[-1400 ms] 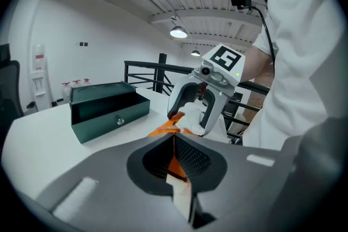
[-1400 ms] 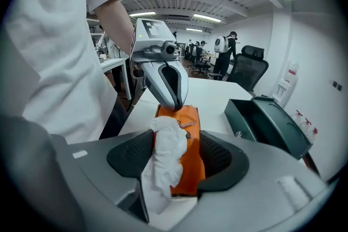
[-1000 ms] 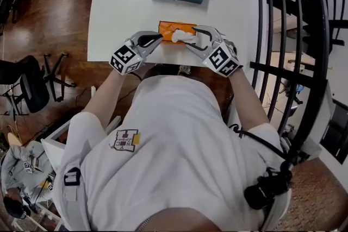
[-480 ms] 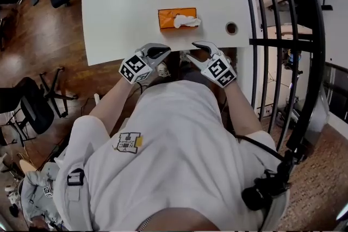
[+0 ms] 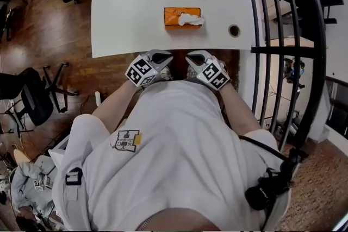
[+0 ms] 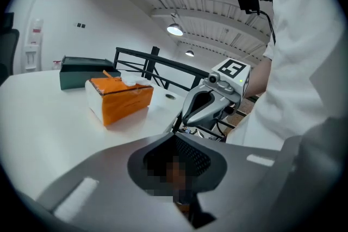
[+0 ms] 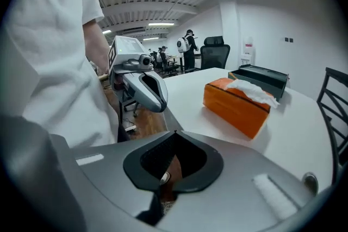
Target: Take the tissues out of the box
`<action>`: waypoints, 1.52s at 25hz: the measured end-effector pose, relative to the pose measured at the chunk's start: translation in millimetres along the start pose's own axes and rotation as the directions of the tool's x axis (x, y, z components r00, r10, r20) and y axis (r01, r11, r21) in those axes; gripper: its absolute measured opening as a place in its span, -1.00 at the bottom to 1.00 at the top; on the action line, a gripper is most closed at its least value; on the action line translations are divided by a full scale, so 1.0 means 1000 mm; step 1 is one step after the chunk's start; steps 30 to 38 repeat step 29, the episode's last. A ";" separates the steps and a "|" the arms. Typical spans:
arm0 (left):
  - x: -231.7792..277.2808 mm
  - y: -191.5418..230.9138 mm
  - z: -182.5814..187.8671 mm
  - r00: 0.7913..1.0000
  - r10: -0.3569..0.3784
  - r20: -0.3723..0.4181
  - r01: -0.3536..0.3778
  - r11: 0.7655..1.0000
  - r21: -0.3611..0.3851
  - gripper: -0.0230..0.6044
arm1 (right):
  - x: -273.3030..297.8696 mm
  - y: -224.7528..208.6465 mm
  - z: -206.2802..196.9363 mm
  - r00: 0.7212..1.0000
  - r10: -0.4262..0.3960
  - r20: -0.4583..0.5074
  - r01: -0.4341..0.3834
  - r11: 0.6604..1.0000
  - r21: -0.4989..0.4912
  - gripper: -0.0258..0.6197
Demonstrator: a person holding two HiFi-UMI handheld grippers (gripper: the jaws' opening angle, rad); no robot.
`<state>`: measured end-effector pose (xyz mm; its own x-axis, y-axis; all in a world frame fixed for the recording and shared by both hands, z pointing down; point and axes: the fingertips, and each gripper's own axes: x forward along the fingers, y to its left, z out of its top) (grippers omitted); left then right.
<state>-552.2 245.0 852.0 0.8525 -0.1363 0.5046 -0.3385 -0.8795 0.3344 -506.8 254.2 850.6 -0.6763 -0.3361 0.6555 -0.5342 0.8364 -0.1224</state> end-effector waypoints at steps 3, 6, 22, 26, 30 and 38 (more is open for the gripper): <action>0.000 -0.003 0.003 1.000 0.015 -0.005 -0.015 1.000 -0.012 -0.92 | -0.001 0.001 0.000 1.000 0.027 0.001 -0.027 1.000 -0.014 -0.92; 0.003 -0.007 0.004 1.000 0.021 -0.006 -0.022 1.000 -0.014 -0.92 | -0.003 0.002 0.000 0.999 0.036 0.010 -0.036 0.999 -0.006 -0.92; 0.019 -0.014 0.011 0.999 0.041 0.008 -0.041 0.999 0.001 -0.92 | -0.009 -0.012 0.003 0.999 0.028 0.032 -0.026 0.999 -0.046 -0.92; 0.028 -0.007 0.025 0.999 0.048 0.009 -0.048 0.999 0.000 -0.92 | -0.014 -0.031 0.008 0.999 0.033 0.035 -0.031 0.998 -0.054 -0.92; 0.034 0.000 0.035 0.998 0.054 0.010 -0.054 0.999 -0.004 -0.92 | -0.016 -0.045 0.013 0.999 0.038 0.037 -0.036 0.998 -0.059 -0.92; 0.034 0.000 0.035 0.998 0.054 0.010 -0.054 0.999 -0.004 -0.92 | -0.016 -0.045 0.013 0.999 0.038 0.037 -0.036 0.998 -0.059 -0.92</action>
